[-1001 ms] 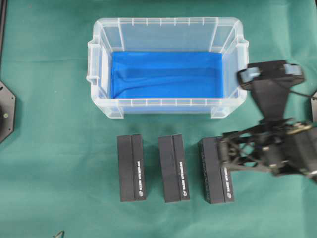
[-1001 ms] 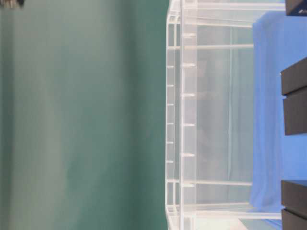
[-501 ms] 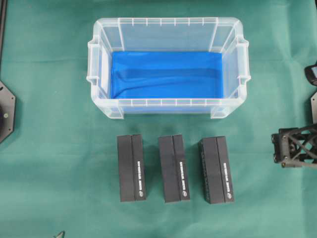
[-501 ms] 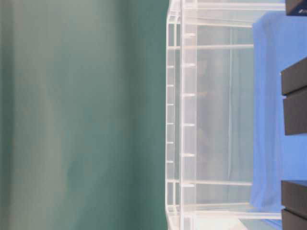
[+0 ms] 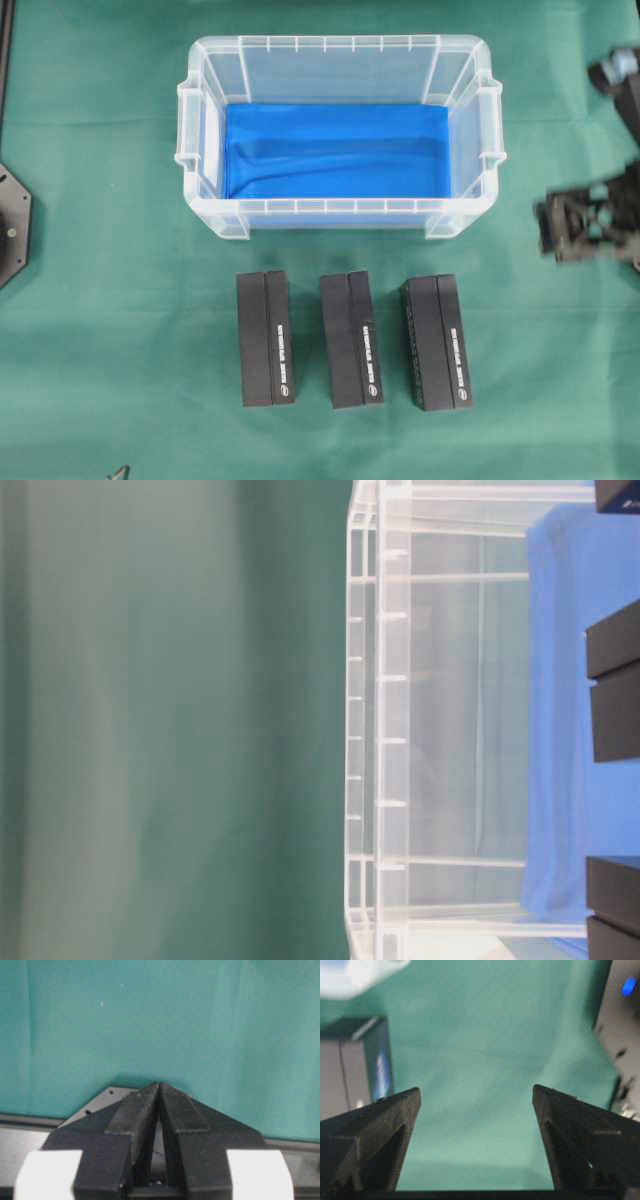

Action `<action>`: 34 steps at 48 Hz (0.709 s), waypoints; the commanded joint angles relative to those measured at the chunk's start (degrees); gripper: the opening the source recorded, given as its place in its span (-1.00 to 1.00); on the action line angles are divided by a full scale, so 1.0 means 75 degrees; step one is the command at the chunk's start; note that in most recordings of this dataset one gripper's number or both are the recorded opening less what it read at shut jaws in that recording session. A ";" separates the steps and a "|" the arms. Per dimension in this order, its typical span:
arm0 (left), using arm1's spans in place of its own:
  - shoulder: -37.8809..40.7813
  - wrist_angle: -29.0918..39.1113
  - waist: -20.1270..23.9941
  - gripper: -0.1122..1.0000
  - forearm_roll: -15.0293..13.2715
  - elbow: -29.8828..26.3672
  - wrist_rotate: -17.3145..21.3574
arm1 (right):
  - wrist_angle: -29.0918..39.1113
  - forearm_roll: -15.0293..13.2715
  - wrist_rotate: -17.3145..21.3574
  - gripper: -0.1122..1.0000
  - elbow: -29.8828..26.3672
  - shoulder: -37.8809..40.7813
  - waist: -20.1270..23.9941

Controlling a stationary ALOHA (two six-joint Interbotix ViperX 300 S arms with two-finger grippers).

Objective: Take the box out of the case with the right arm.

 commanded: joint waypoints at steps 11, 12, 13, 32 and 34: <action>0.0047 -0.0035 0.0035 -0.76 0.0012 -0.0082 0.0000 | -0.0129 -0.0117 -0.2121 0.76 0.0105 -0.0398 -0.2168; 0.0047 -0.0035 0.0023 -0.76 0.0012 -0.0082 0.0000 | -0.0141 -0.0117 -0.2238 0.76 0.0117 -0.0398 -0.2273; 0.0035 -0.0035 0.0023 -0.76 0.0012 -0.0082 0.0000 | -0.0152 -0.0117 -0.2355 0.76 0.0117 -0.0398 -0.2379; 0.0035 -0.0035 0.0023 -0.76 0.0012 -0.0082 0.0000 | -0.0387 -0.0117 -0.3012 0.76 0.0211 -0.0398 -0.3129; 0.0035 -0.0035 0.0023 -0.76 0.0012 -0.0082 0.0000 | -0.0387 -0.0117 -0.3012 0.76 0.0223 -0.0398 -0.3129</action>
